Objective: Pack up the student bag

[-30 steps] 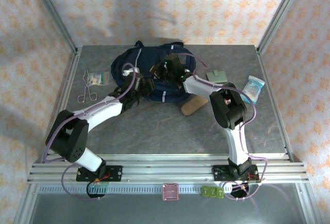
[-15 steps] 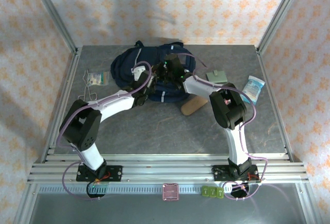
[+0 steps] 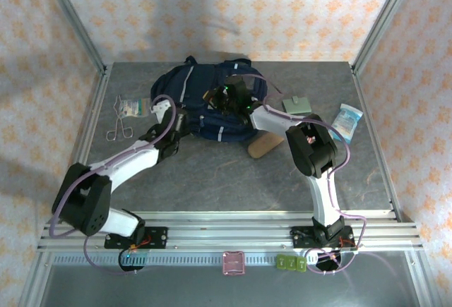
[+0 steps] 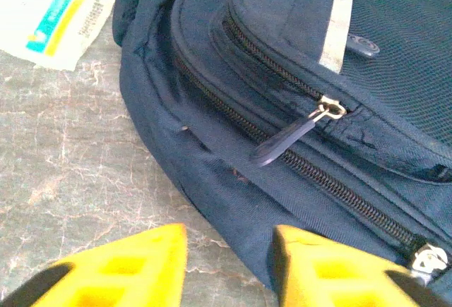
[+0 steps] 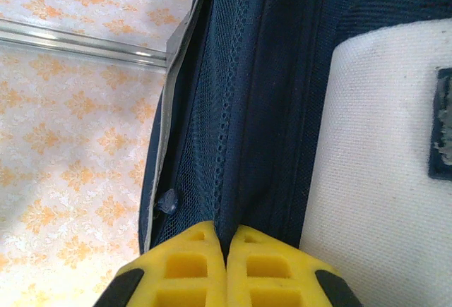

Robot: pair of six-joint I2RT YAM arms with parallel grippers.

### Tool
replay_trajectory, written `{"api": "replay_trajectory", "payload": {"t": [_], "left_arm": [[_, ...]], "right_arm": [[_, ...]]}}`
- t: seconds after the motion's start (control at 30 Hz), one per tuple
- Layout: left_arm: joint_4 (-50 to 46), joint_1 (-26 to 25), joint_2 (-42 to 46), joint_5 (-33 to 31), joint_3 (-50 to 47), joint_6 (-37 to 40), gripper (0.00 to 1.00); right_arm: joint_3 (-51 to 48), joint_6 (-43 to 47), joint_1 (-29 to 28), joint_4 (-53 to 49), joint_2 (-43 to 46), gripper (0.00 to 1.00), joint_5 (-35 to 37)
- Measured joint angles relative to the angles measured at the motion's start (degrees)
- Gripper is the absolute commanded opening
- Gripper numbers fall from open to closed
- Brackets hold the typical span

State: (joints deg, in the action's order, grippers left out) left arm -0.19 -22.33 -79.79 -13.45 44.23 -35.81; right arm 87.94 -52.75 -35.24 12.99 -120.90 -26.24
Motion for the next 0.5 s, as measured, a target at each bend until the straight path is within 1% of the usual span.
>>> {"api": "replay_trajectory", "payload": {"t": [0.13,0.23,0.4,0.5], "left_arm": [[6.78,0.76,2.16,10.8,-4.26,1.46,0.64],[11.45,1.46,0.96,18.78,-4.59,1.57,0.65],[16.76,2.99,-3.17,27.82,-4.15,0.87,0.65],[17.66,3.26,-6.34,31.06,-2.99,0.52,0.65]], "right_arm": [[-0.26,-0.02,0.0,0.37,0.0,0.0,-0.17],[-0.35,-0.02,0.0,0.44,0.0,0.0,-0.2],[-0.35,-0.02,0.0,0.57,0.0,0.0,-0.22],[-0.35,-0.02,0.0,0.59,0.0,0.0,-0.33]]}}
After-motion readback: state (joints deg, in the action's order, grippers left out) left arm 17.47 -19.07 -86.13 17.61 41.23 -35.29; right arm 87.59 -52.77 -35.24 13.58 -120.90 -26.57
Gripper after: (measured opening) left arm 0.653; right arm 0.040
